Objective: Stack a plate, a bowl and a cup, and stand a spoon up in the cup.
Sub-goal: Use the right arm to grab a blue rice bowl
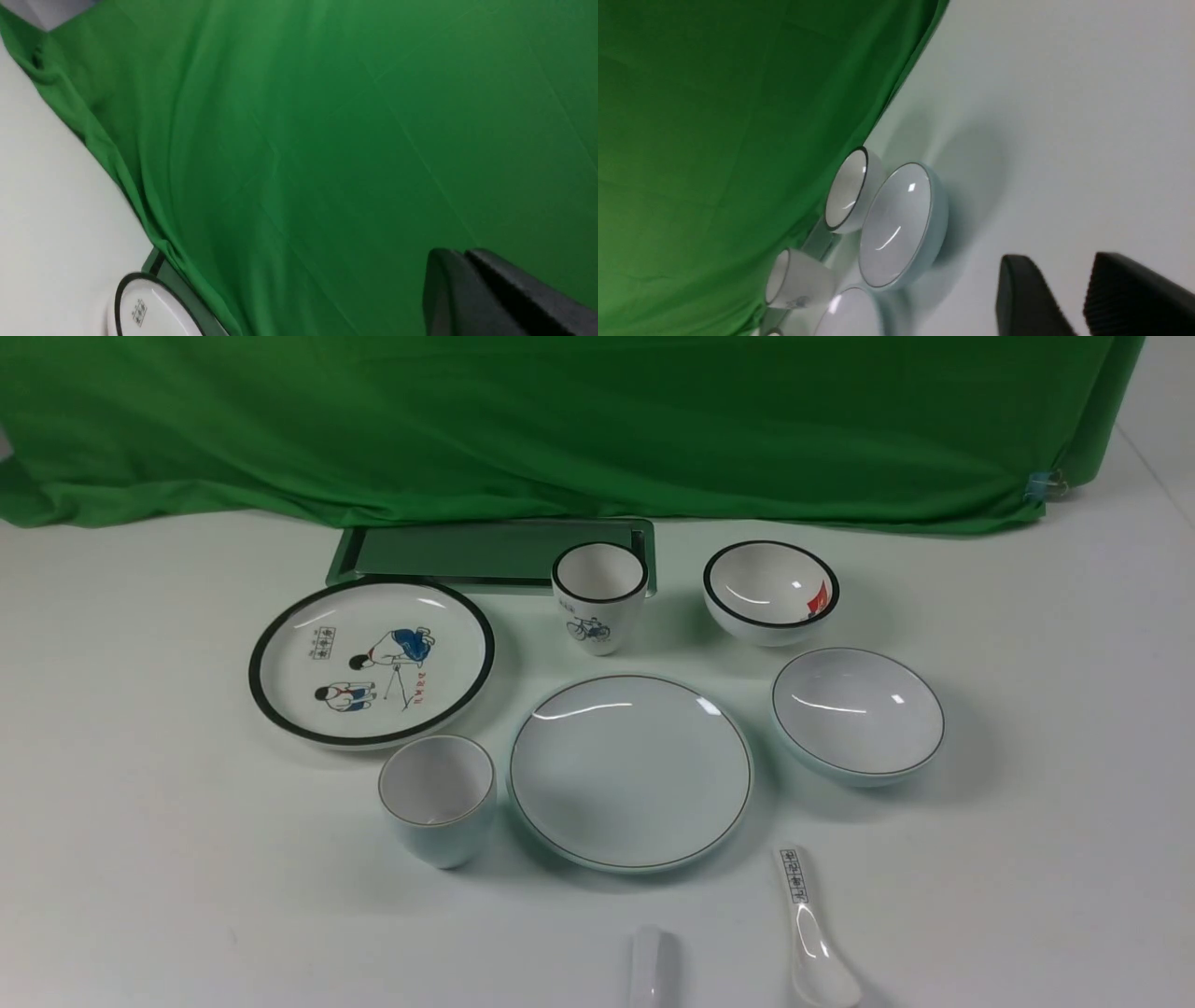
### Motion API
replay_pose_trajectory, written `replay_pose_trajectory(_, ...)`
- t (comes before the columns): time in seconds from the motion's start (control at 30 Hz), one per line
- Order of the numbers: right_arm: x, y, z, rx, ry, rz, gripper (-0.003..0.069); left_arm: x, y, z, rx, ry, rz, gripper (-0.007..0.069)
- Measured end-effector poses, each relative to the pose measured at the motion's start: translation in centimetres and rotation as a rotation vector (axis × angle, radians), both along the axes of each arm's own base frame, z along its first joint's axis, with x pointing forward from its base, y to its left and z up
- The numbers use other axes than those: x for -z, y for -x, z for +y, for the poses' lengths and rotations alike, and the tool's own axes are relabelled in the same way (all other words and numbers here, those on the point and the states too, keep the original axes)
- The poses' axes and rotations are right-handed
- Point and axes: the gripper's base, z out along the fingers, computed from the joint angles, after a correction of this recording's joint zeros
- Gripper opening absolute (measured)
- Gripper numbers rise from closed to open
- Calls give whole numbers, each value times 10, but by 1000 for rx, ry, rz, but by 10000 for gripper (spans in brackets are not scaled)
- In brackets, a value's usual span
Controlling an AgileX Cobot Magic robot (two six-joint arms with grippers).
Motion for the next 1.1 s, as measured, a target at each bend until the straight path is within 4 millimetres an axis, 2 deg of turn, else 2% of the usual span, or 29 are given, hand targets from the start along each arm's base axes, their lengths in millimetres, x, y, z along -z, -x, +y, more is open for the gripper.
replay_pose_trajectory(0.3, -3, -1, -1, -20, 128, -39, 242, -9, 4, 3, -38, 3, -109, -28)
replay_pose_trajectory(0.37, -7, -1, -1, -29, 200, -83, 237, -14, 6, 1, -29, -52, -161, -28)
replay_pose_trajectory(0.47, -19, -1, 0, -53, 312, -113, 185, -21, 5, -8, 41, -143, -114, -28)
replay_pose_trajectory(0.57, -47, -6, 1, -101, 500, -133, 74, -45, 7, -14, 72, -273, 59, -28)
replay_pose_trajectory(0.6, -49, -6, 1, -106, 514, -133, 59, -44, 6, -13, 72, -281, 97, -28)
replay_pose_trajectory(0.63, -66, -13, 2, -140, 636, -126, 25, -57, 3, -12, 47, -369, 205, -28)
replay_pose_trajectory(0.7, -78, -20, 2, -164, 705, -111, 15, -68, -1, -10, 26, -464, 281, -28)
replay_pose_trajectory(0.73, -98, -32, 4, -203, 821, -87, 13, -84, -9, -9, 19, -577, 372, -28)
replay_pose_trajectory(0.77, -100, -38, 4, -225, 854, -59, 13, -93, -14, -9, 22, -621, 409, -28)
replay_pose_trajectory(0.8, -113, -52, 5, -267, 914, -8, 13, -102, -24, -9, 44, -722, 501, -28)
replay_pose_trajectory(0.83, -116, -51, 5, -264, 921, -19, 13, -104, -25, -9, 48, -721, 515, -28)
replay_pose_trajectory(0.87, -125, -69, 6, -321, 972, 57, 13, -114, -38, -9, 94, -826, 622, -28)
replay_pose_trajectory(0.9, -131, -82, 7, -373, 996, 127, 13, -119, -50, -10, 149, -911, 720, -28)
replay_pose_trajectory(0.93, -131, -84, 7, -380, 998, 137, 13, -120, -52, -10, 161, -939, 736, -28)
replay_pose_trajectory(0.97, -134, -93, 8, -412, 1005, 182, 13, -123, -62, -10, 214, -1002, 817, -28)
replay_pose_trajectory(1.0, -139, -110, 9, -479, 1011, 279, 13, -126, -78, -10, 308, -1061, 929, -28)
replay_pose_trajectory(1.1, -138, -136, 12, -581, 1003, 419, 13, -127, -105, -18, 472, -1111, 1017, -28)
